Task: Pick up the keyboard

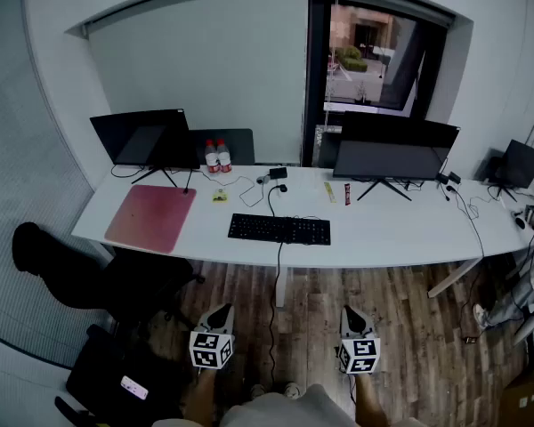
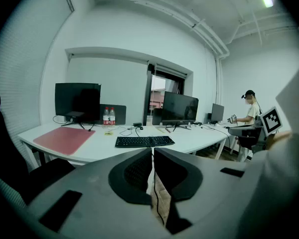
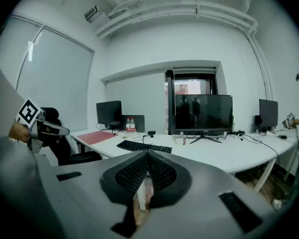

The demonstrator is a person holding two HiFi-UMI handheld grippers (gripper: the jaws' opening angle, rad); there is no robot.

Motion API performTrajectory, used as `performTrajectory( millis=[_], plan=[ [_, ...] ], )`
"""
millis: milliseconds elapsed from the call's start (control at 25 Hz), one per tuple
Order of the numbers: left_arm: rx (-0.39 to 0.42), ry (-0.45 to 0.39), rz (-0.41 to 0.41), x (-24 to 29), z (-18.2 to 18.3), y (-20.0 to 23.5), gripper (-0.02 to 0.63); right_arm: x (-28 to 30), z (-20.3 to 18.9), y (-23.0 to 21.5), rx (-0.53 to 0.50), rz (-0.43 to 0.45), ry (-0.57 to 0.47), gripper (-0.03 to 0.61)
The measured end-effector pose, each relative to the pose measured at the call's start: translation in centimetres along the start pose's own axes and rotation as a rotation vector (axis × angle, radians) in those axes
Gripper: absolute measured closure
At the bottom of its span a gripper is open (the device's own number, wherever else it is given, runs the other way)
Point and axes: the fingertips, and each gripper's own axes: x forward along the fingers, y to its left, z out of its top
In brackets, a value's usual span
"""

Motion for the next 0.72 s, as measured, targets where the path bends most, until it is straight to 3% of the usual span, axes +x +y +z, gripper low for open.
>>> performTrajectory(
  millis=[600,720],
  plan=[
    [0.027,0.009,-0.033,0.4,-0.2,-0.9,0.586,-0.3,-0.5,0.6,0.015,0.011,0.011,0.577],
    [0.019,0.036,-0.063,0.6,-1.1,-1.6,0.499,-0.3,-0.9,0.9,0.025,0.039,0.016,0.569]
  ],
)
